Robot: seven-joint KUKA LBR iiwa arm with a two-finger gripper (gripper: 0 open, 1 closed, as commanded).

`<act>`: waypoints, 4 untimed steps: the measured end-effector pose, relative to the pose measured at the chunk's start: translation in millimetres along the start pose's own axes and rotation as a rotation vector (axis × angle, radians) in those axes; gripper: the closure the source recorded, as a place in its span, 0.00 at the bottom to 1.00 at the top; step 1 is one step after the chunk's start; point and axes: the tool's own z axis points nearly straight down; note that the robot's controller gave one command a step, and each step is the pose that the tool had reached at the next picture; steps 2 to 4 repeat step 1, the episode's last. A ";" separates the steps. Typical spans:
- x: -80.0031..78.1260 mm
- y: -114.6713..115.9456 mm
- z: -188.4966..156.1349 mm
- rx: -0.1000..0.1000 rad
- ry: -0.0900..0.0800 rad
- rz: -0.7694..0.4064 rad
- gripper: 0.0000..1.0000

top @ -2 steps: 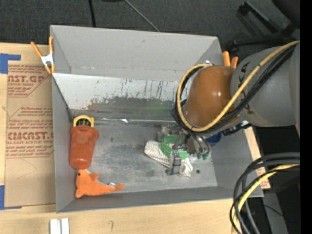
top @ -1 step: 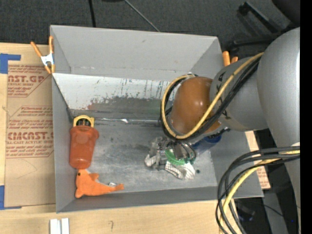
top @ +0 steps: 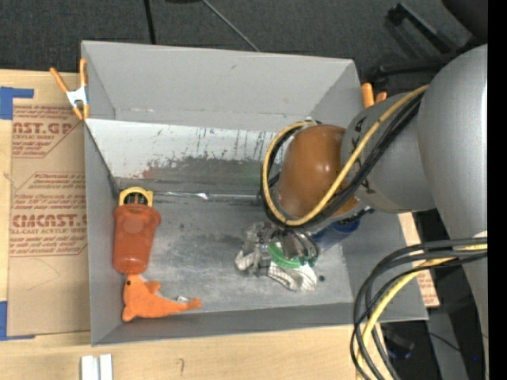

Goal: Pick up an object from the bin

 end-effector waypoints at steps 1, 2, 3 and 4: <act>-30.4 -16.7 -136.7 0.001 -0.001 0.019 1.00; -30.4 -16.7 -136.7 0.001 -0.001 0.019 1.00; -30.4 -16.7 -136.7 0.001 -0.001 0.019 1.00; -30.4 -16.7 -136.7 0.001 -0.001 0.019 1.00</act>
Offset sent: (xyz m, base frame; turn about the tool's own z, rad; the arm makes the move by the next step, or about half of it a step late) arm 0.0000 0.0000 0.0000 0.0000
